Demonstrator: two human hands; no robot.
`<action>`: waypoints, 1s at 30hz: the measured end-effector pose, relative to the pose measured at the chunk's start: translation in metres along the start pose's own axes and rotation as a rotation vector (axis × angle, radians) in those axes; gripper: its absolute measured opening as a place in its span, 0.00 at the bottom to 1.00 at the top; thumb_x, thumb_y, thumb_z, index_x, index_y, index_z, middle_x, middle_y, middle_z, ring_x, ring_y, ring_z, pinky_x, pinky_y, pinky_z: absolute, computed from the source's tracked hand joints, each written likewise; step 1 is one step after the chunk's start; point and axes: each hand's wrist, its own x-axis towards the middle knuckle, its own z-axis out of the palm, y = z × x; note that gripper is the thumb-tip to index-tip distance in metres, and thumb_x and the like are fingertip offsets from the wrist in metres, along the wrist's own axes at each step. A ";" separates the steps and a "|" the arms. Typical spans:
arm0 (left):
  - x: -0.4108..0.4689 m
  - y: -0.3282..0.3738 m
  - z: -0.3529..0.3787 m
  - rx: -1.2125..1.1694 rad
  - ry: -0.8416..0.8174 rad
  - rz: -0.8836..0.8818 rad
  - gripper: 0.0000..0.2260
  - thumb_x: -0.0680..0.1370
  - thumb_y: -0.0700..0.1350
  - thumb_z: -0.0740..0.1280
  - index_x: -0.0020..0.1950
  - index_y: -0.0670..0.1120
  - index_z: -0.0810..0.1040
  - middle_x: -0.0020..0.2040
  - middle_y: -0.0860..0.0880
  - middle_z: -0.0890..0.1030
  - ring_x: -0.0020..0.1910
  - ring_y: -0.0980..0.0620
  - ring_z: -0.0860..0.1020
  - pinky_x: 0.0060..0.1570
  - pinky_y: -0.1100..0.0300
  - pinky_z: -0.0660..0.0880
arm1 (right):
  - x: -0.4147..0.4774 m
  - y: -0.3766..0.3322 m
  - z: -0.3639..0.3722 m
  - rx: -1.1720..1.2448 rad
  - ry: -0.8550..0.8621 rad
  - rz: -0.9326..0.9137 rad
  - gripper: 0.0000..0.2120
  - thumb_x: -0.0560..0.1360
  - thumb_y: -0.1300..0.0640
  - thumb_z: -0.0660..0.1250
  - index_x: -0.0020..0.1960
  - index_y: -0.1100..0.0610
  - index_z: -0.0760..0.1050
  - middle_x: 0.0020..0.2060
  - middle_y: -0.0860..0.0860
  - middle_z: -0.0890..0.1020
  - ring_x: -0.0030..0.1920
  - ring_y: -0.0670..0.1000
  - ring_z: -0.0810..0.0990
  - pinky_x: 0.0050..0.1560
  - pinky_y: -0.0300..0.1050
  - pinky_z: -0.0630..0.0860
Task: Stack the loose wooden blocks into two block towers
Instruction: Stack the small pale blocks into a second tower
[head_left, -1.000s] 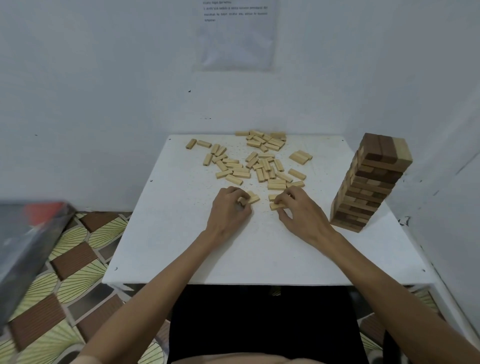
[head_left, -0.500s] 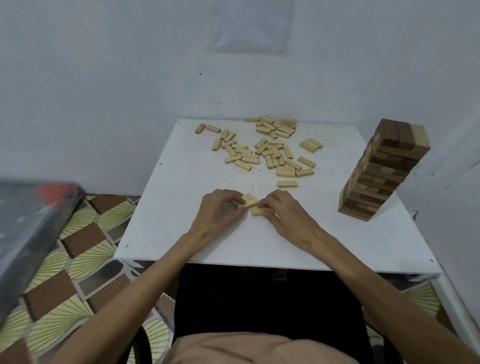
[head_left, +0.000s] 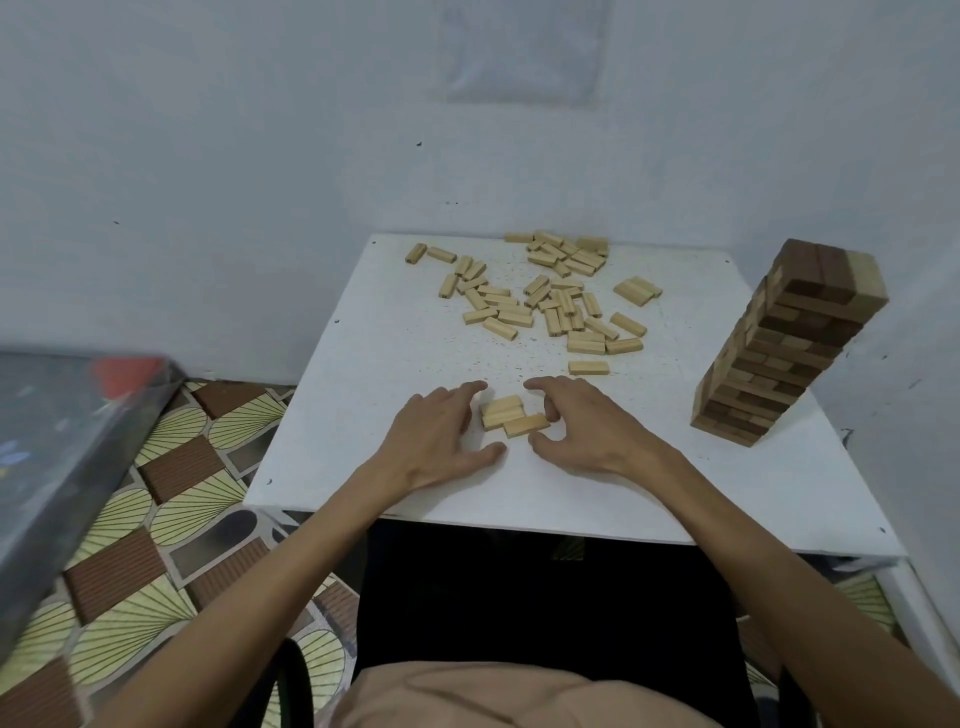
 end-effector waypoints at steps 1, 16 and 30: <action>0.001 0.003 -0.002 0.008 -0.035 -0.018 0.38 0.74 0.69 0.68 0.78 0.51 0.65 0.47 0.57 0.73 0.55 0.50 0.76 0.51 0.54 0.70 | 0.002 0.000 -0.002 -0.014 -0.032 0.006 0.31 0.78 0.46 0.67 0.78 0.49 0.63 0.50 0.44 0.74 0.58 0.46 0.70 0.60 0.49 0.74; 0.032 0.010 -0.018 -0.195 -0.217 -0.002 0.24 0.75 0.49 0.77 0.69 0.45 0.78 0.42 0.54 0.82 0.40 0.62 0.76 0.44 0.67 0.70 | 0.024 -0.009 -0.014 -0.031 -0.188 -0.054 0.23 0.76 0.51 0.71 0.69 0.52 0.71 0.45 0.46 0.80 0.47 0.44 0.75 0.50 0.46 0.76; 0.040 0.009 -0.023 -0.059 -0.351 0.026 0.21 0.79 0.51 0.73 0.67 0.43 0.76 0.47 0.52 0.78 0.45 0.51 0.75 0.46 0.58 0.72 | 0.030 -0.005 -0.015 -0.045 -0.219 -0.045 0.22 0.76 0.49 0.71 0.67 0.53 0.71 0.45 0.45 0.80 0.46 0.40 0.72 0.44 0.41 0.70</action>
